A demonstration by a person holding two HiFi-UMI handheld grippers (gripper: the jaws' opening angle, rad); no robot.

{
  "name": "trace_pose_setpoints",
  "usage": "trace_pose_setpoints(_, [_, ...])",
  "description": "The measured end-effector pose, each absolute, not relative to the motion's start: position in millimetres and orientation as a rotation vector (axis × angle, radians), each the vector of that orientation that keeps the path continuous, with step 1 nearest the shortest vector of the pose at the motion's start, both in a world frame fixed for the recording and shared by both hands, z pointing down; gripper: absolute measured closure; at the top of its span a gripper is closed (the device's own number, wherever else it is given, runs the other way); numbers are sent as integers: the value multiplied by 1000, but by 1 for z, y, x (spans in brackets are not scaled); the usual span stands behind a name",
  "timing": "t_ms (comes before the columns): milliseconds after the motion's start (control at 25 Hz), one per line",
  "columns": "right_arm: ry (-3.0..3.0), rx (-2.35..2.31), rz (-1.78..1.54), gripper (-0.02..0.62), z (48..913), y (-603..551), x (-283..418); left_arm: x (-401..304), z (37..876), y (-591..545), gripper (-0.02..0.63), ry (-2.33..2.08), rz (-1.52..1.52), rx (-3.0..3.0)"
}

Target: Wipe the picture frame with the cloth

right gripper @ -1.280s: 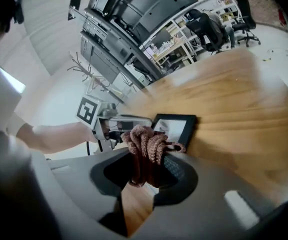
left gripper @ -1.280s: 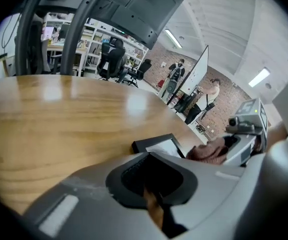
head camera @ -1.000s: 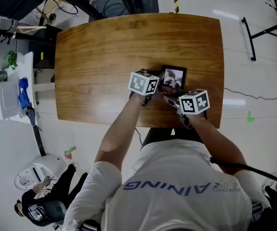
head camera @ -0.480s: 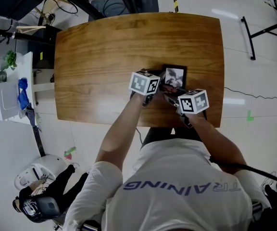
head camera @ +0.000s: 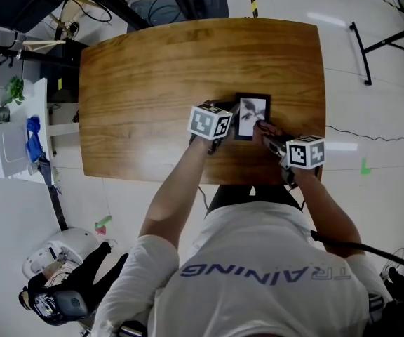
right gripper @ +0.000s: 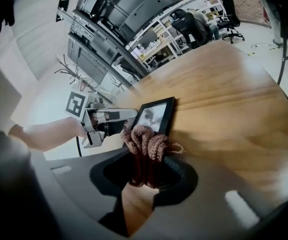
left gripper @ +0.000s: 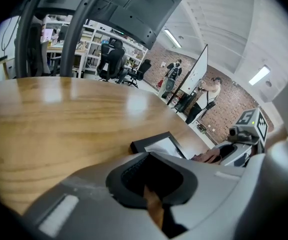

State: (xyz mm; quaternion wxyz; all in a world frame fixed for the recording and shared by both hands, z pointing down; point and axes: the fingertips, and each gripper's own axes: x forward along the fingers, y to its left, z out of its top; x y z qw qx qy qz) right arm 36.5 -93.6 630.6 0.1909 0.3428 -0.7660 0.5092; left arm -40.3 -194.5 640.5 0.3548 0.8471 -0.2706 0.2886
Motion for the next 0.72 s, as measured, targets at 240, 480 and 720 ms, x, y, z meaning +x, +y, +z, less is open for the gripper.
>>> trace_pose_setpoints(240, [-2149, 1013, 1351, 479, 627, -90, 51, -41, 638, -196, 599, -725, 716, 2183])
trace_pose_setpoints(480, [-2154, 1076, 1283, 479, 621, -90, 65, -42, 637, -197, 600, -753, 730, 2200])
trace_pose_setpoints(720, [-2282, 1227, 1185, 480, 576, -107, 94, -42, 613, -183, 600, -818, 744, 2269])
